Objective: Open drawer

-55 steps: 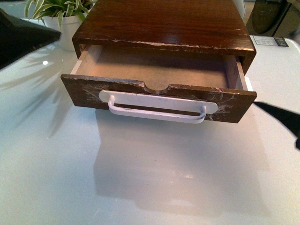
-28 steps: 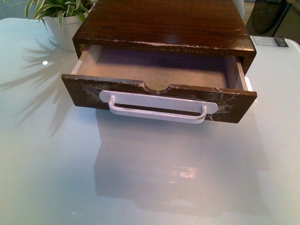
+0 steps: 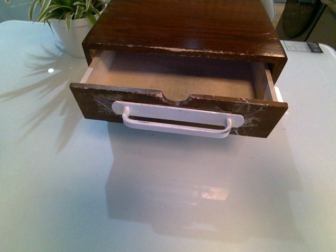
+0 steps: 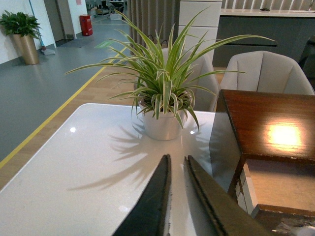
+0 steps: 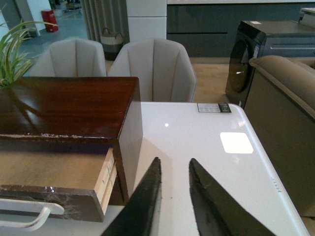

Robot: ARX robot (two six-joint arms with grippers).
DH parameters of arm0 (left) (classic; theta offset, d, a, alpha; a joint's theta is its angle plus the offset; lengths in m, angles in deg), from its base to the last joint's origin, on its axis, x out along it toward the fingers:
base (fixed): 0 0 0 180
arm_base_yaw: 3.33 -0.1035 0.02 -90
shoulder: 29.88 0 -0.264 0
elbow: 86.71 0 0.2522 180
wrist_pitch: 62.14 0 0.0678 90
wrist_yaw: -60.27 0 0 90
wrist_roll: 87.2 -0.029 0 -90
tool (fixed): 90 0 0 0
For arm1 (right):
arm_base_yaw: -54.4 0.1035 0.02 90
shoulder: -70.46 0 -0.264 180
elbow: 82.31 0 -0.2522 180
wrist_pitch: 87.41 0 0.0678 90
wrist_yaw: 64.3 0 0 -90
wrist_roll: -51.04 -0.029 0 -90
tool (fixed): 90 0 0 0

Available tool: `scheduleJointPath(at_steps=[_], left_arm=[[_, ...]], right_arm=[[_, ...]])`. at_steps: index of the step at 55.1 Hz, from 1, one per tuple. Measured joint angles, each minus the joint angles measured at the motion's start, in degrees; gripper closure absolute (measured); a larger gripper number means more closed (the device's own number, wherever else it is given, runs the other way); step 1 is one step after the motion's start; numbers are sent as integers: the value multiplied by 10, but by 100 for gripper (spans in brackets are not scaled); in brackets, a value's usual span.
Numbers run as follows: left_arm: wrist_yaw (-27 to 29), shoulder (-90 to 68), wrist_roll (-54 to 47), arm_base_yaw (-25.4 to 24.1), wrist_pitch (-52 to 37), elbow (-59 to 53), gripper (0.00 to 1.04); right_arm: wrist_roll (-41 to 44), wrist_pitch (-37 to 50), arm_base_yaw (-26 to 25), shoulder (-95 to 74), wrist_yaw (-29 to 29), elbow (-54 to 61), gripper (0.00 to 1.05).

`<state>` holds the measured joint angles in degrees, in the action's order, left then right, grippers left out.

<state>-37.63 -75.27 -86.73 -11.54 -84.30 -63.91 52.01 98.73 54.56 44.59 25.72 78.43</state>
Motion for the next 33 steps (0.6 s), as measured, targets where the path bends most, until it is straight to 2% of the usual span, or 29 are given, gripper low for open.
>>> scheduleJointPath(at_steps=[2, 4, 8, 10, 13, 33], left_arm=[[9, 20, 1, 8, 7, -11, 103], [13, 34, -1, 14, 14, -19, 103], [26, 67, -1, 27, 33, -33, 103], [65, 83, -1, 51, 44, -40, 103], [73, 108, -2, 76, 59, -48, 103], [79, 192, -2, 81, 103, -82, 103]], right_arm=[[-1, -6, 0, 13, 0, 6, 97], [-2, -10, 0, 23, 0, 10, 103], [-3, -24, 0, 44, 0, 18, 103], [-3, -30, 0, 55, 0, 22, 103], [-3, -39, 0, 68, 0, 27, 103], [-3, -68, 0, 130, 0, 45, 103]])
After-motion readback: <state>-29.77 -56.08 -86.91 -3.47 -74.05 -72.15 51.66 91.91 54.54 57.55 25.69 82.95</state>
